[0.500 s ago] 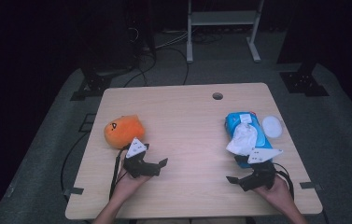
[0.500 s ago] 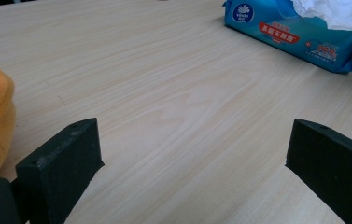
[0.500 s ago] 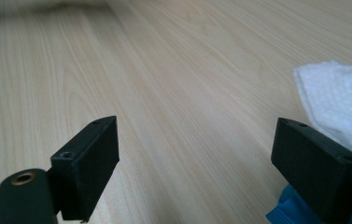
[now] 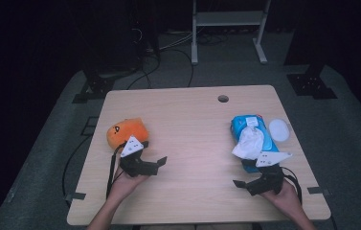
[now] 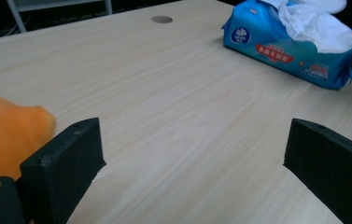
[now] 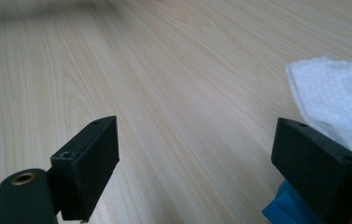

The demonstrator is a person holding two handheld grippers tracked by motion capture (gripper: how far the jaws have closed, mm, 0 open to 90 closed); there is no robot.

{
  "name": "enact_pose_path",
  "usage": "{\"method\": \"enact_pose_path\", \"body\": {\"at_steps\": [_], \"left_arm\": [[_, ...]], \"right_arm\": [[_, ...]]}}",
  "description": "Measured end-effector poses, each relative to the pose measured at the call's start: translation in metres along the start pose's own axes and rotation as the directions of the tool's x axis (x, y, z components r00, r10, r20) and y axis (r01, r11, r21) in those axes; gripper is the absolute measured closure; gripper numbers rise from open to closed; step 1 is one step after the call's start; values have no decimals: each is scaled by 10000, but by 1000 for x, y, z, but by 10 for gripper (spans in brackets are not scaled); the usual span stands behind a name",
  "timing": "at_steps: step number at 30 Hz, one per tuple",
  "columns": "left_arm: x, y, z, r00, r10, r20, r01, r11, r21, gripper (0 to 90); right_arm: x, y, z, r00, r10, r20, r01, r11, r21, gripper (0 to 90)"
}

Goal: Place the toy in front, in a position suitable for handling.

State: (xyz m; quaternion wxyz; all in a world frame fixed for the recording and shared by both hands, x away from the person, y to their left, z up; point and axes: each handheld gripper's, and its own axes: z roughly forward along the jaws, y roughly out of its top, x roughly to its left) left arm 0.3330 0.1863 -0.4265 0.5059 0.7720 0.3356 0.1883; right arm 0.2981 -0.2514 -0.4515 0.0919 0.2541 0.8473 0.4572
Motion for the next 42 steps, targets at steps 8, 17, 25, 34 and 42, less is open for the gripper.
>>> {"method": "enact_pose_path", "body": {"at_steps": [8, 17, 25, 34, 42], "left_arm": [[25, 14, -20, 9991, 299, -285, -307, 9991, -308, 40], [53, 25, -36, 9950, 332, -938, -390, 9973, -614, 39], [84, 30, -38, 9888, 287, -1462, -372, 9978, -552, 39], [127, 23, -29, 9863, -369, -1606, 355, 9993, -116, 40], [146, 5, -21, 9837, -894, -1562, 994, 9934, 575, 56]], "right_arm": [[2, 1, 0, 10000, -19, 10, 19, 10000, -22, 141], [1, 1, 2, 10000, -39, -16, 39, 10000, 24, 141], [3, 2, 3, 10000, -2, -84, 2, 10000, 27, 141], [2, 1, 4, 9999, 48, -129, -46, 9999, 102, 141], [3, 1, 4, 9998, 77, -171, -74, 9999, 148, 141]]}}
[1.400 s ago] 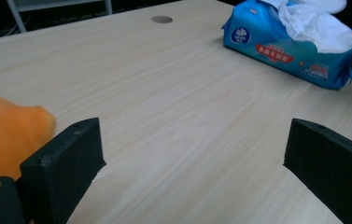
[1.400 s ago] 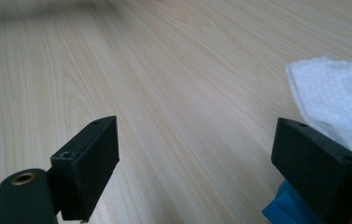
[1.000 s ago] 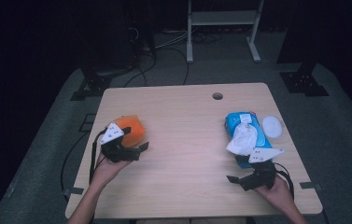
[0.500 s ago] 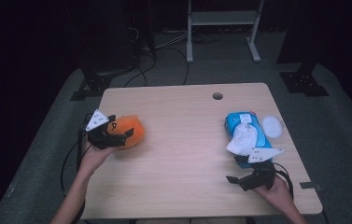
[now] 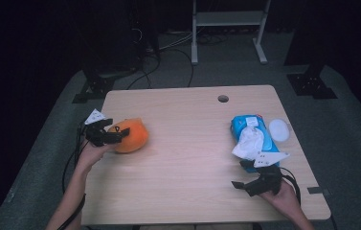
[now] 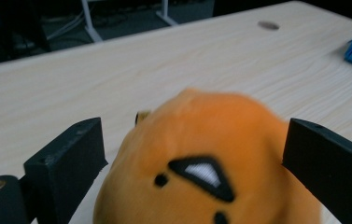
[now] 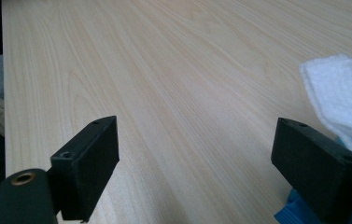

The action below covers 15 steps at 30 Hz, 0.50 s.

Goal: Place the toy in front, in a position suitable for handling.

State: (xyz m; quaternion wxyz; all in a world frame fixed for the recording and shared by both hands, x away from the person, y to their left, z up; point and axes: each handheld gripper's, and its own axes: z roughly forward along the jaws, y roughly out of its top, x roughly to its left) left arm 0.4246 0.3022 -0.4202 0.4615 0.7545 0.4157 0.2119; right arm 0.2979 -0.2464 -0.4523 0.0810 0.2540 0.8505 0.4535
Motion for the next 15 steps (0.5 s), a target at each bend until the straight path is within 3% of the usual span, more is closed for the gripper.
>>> {"method": "enact_pose_path", "body": {"at_steps": [2, 4, 9, 15], "left_arm": [[2, -5, 3, 9988, -389, 290, 388, 9992, 40, 57], [2, -9, 5, 9977, -443, 513, 436, 9990, 138, 69], [-1, -12, 3, 9975, -118, 696, 93, 9993, 361, 146], [-4, -15, -2, 9976, 238, 655, -263, 9990, 373, 316]], "right_arm": [[0, 0, 0, 10000, 27, -22, -27, 10000, 2, 141], [0, 0, 0, 10000, 36, -35, -36, 10000, 16, 141], [1, 1, 2, 10000, -42, -32, 42, 10000, 42, 141], [3, 1, 2, 9999, -100, -11, 100, 9999, 73, 141]]}}
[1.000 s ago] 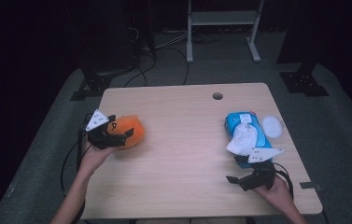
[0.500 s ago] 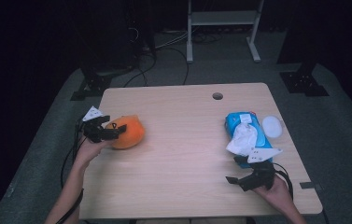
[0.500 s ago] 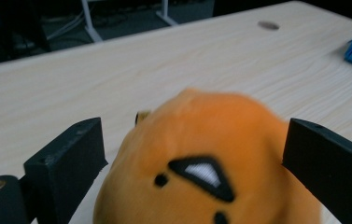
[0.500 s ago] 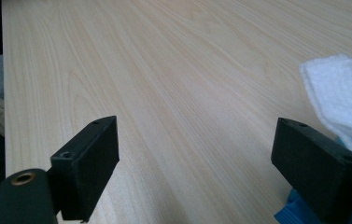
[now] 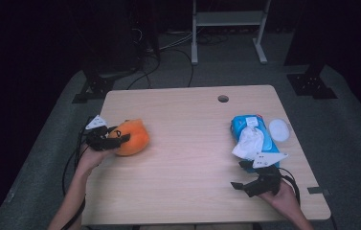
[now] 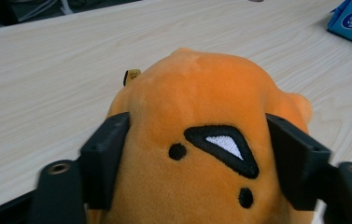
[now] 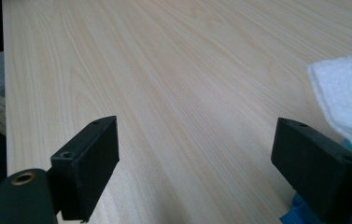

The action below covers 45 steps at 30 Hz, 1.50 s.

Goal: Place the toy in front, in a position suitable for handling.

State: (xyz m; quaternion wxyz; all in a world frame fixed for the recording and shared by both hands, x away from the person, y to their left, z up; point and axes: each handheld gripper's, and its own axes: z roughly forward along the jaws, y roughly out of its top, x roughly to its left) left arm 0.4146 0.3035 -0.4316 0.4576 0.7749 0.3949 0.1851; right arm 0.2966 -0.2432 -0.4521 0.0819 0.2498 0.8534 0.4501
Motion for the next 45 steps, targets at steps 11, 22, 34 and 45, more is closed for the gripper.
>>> {"method": "enact_pose_path", "body": {"at_steps": [11, 22, 34, 45], "left_arm": [[-1, 2, -6, 9986, -523, 105, 530, 9950, -843, 437], [-33, 34, -14, 9940, -4, 1094, 194, 9847, -1729, 436], [-113, 53, 14, 9405, 1154, 3195, -471, 9757, -2139, 427], [-173, 39, 49, 8879, 1596, 4315, -936, 9809, -1703, 415]], "right_arm": [[0, 0, -2, 10000, -29, 49, 29, 10000, -59, 142], [0, 1, -3, 9999, -34, 96, 34, 9999, -94, 143], [-2, 1, -11, 9998, -19, 219, 26, 9994, -333, 144], [-5, 1, -23, 9992, 82, 383, -54, 9972, -741, 144]]}}
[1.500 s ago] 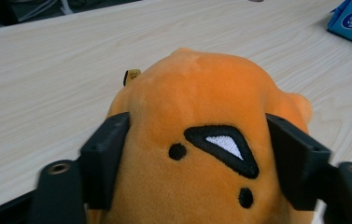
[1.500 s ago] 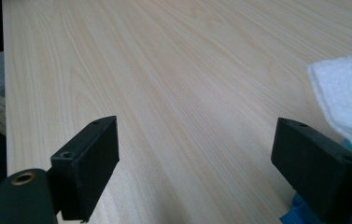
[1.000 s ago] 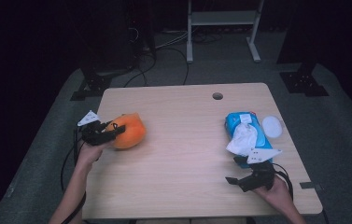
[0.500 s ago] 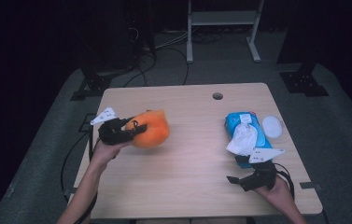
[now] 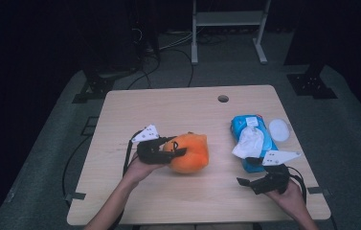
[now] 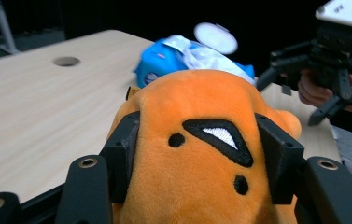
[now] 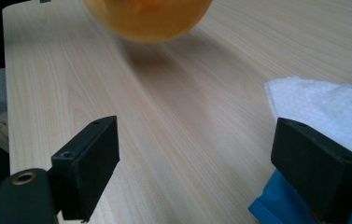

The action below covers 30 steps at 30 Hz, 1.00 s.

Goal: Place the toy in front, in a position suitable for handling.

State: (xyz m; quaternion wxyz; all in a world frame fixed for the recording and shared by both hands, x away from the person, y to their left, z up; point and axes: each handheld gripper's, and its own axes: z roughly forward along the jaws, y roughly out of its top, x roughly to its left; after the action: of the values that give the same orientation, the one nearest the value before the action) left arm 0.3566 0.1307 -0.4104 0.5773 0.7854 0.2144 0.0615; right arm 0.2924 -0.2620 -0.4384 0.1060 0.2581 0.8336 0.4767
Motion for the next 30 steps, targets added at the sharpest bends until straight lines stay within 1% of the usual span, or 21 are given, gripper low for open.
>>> {"method": "enact_pose_path", "body": {"at_steps": [4, 8, 12, 13, 15, 18, 21, 24, 27, 30], "left_arm": [[-8, -7, 10, 9998, 33, 194, -35, 9999, 118, 412], [-14, -15, 16, 9997, 36, 256, -41, 9997, 223, 409], [-19, -23, 22, 9991, 94, 416, -118, 9983, 564, 396], [-20, -25, 23, 9989, 188, 439, -219, 9973, 698, 393], [-22, -27, 26, 9986, 259, 468, -289, 9976, 634, 381], [-22, -27, 26, 9985, 301, 459, -332, 9971, 683, 364], [-22, -30, 26, 9988, 197, 439, -226, 9975, 669, 337], [-22, -30, 25, 9989, 269, 387, -298, 9966, 765, 298], [-21, -31, 26, 9990, 256, 366, -285, 9963, 810, 273], [-21, -31, 26, 9989, 330, 319, -355, 9959, 826, 255]], "right_arm": [[-2, 0, -3, 9999, 96, 59, -95, 9999, -120, 143], [-2, 1, -4, 9999, 113, 86, -112, 9998, -193, 143], [-1, 2, -6, 9999, 100, 123, -96, 9995, -285, 144], [-1, 2, -7, 9999, 92, 136, -88, 9995, -320, 143], [-2, 4, -8, 9998, 98, 190, -90, 9991, -413, 144], [-4, 6, -11, 9996, 167, 219, -154, 9982, -588, 143], [-6, 8, -14, 9995, 202, 260, -182, 9970, -751, 143], [-7, 13, -18, 9993, 164, 328, -133, 9955, -933, 144], [-12, 18, -21, 9989, 142, 454, -91, 9940, -1086, 143], [-17, 22, -24, 9982, 172, 573, -103, 9928, -1192, 143]]}}
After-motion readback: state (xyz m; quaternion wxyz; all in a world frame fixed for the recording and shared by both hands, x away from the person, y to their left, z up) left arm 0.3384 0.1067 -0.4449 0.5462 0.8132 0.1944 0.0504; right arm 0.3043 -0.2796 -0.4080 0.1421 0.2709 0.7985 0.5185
